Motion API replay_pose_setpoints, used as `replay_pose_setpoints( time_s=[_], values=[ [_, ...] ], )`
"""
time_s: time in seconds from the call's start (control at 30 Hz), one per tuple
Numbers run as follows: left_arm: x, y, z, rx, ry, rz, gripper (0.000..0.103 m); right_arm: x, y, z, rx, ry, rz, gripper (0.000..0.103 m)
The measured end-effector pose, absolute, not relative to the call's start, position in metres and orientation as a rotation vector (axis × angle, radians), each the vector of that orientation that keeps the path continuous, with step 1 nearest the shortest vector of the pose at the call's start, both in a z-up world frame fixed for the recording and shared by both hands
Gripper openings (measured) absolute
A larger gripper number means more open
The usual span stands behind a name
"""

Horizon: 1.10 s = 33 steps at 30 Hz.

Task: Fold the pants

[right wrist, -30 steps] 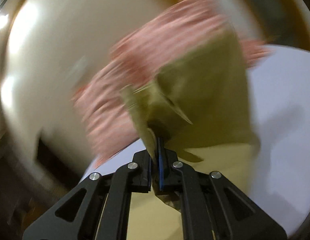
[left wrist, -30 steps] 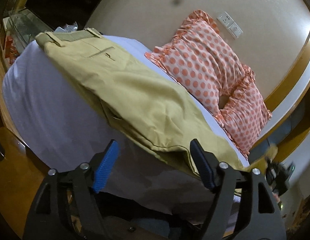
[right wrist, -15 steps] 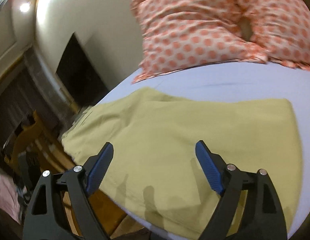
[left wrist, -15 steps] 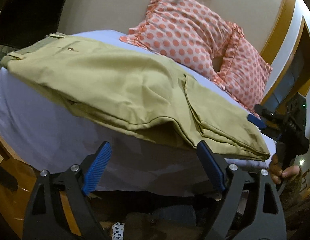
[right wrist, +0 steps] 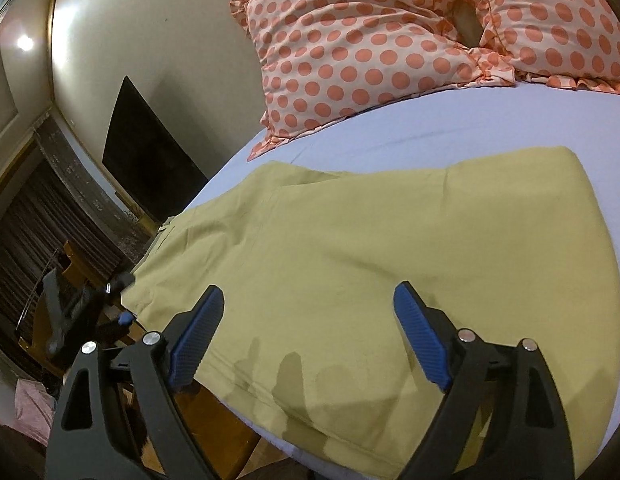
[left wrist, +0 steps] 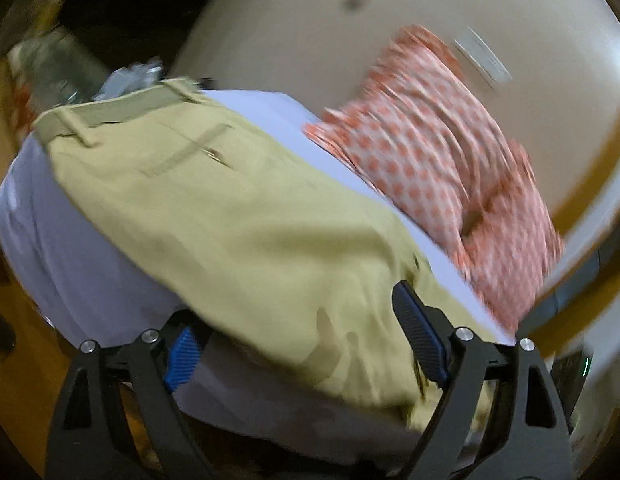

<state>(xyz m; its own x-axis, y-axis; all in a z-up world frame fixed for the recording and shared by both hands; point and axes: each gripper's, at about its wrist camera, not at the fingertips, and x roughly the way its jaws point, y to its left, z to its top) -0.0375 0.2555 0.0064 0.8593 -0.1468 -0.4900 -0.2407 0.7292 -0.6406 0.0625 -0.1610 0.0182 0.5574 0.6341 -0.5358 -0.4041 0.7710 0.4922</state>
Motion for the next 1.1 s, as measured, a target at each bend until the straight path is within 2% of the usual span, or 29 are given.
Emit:
replay_pose_setpoints(
  time_s=[0.03, 0.13, 0.23, 0.27, 0.3, 0.4, 0.5, 0.63, 0.7, 0.77, 0.87, 1.03, 1.1],
  values=[
    [-0.036, 0.265, 0.005, -0.805, 0.531, 0.059, 0.083, 0.062, -0.161, 0.018, 0.332, 0.76, 0.626, 0.089],
    [-0.032, 0.302, -0.003, -0.962, 0.491, 0.116, 0.067, 0.063, -0.164, 0.016, 0.341, 0.76, 0.621, 0.089],
    [-0.026, 0.33, -0.02, -1.1, 0.482, 0.121, 0.041, 0.063, -0.168, 0.014, 0.356, 0.758, 0.622, 0.089],
    [-0.024, 0.333, -0.022, -1.11, 0.497, 0.134, 0.023, 0.063, -0.169, 0.014, 0.358, 0.757, 0.622, 0.089],
    [-0.022, 0.335, -0.022, -1.091, 0.523, 0.157, 0.013, 0.063, -0.171, 0.014, 0.36, 0.755, 0.623, 0.089],
    [-0.013, 0.319, 0.003, -0.909, 0.604, 0.237, 0.009, 0.062, -0.18, 0.016, 0.374, 0.738, 0.618, 0.089],
    [0.008, 0.282, 0.057, -0.649, 0.612, 0.272, 0.008, 0.062, -0.196, 0.02, 0.391, 0.718, 0.596, 0.089],
    [0.04, 0.177, 0.136, -0.255, 0.538, 0.138, 0.008, 0.061, -0.237, 0.03, 0.448, 0.661, 0.499, 0.089],
    [0.046, 0.109, 0.153, -0.054, 0.502, 0.005, 0.01, 0.057, -0.265, 0.036, 0.489, 0.617, 0.418, 0.09],
    [0.044, 0.027, 0.147, 0.136, 0.507, -0.203, 0.011, 0.05, -0.296, 0.043, 0.521, 0.569, 0.332, 0.09],
    [0.028, -0.062, 0.098, 0.38, 0.571, -0.429, 0.011, 0.04, -0.33, 0.049, 0.56, 0.524, 0.241, 0.09],
    [0.02, -0.102, 0.037, 0.465, 0.712, -0.561, 0.012, 0.042, -0.361, 0.043, 0.623, 0.562, 0.234, 0.09],
    [0.01, -0.111, 0.032, 0.541, 0.658, -0.523, 0.014, 0.053, -0.356, 0.037, 0.635, 0.608, 0.277, 0.09]
  ],
)
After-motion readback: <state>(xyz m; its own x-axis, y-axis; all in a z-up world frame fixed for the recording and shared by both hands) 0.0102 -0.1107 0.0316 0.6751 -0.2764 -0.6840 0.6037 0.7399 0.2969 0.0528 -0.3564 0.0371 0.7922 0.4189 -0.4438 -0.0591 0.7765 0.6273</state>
